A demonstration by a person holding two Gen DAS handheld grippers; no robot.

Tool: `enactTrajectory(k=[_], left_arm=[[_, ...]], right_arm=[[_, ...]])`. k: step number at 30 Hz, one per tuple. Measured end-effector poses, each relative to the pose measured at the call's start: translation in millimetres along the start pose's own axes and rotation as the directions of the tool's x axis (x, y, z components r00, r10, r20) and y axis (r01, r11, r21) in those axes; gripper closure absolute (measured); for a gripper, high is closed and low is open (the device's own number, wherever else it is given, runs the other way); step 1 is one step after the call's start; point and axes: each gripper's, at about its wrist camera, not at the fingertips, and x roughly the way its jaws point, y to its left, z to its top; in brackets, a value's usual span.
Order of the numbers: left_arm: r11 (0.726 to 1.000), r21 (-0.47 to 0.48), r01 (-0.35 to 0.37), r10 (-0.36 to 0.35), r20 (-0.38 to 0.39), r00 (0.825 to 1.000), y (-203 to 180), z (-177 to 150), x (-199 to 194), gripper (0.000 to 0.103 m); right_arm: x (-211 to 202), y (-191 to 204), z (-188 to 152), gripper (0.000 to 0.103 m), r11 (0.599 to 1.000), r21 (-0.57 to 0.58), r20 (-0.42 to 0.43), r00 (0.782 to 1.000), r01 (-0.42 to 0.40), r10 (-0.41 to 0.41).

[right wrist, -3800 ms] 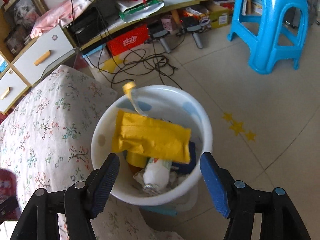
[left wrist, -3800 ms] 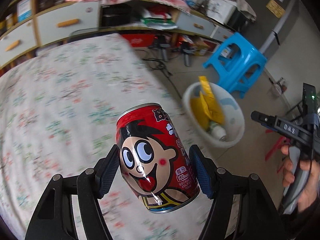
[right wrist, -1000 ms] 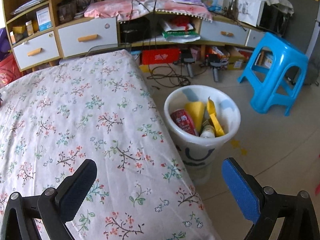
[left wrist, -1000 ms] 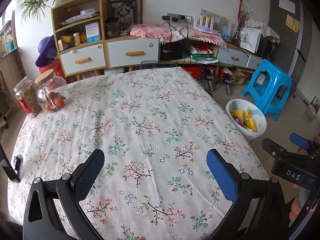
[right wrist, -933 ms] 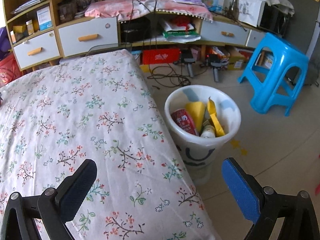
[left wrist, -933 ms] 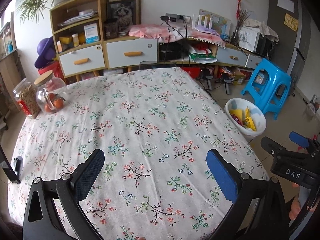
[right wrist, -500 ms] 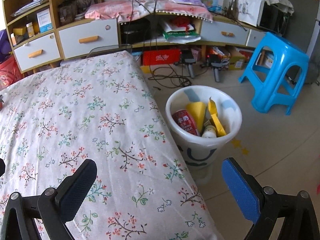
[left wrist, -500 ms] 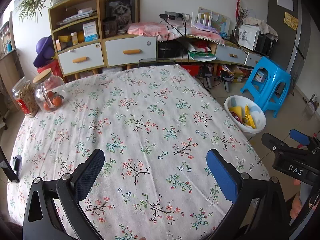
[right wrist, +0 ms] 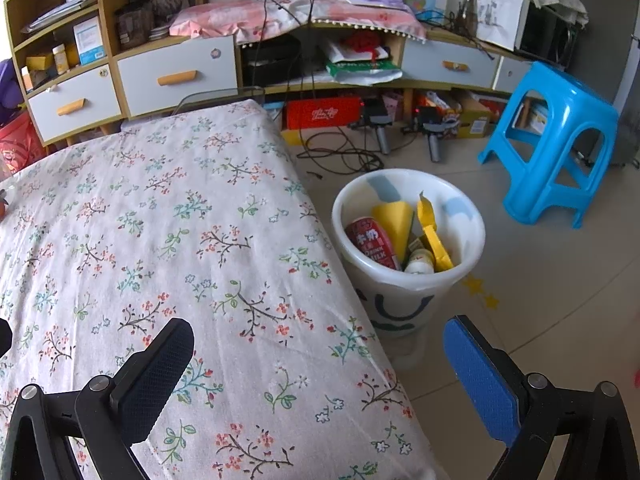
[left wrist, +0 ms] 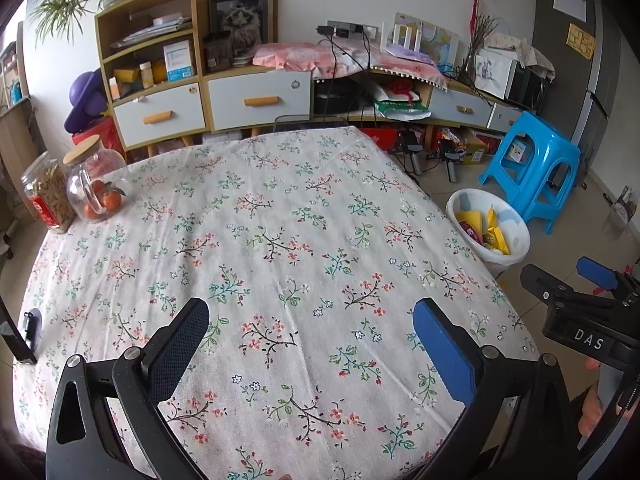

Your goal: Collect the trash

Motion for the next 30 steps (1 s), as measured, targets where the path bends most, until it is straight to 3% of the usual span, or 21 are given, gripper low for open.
enactTrajectory(k=[21, 30], left_arm=[[1.000, -0.004, -0.004, 0.004, 0.001, 1.000, 1.9, -0.2, -0.3, 0.000], [0.999, -0.047, 0.013, -0.014, -0.029, 0.999, 9.1, -0.1, 6.1, 0.000]], right_arm=[[0.2, 0.5, -0.2, 0.001, 1.000, 0.000, -0.002, 1.000, -0.001, 0.001], [2.7, 1.9, -1.1, 0.001, 1.000, 0.002, -0.010, 1.000, -0.007, 0.007]])
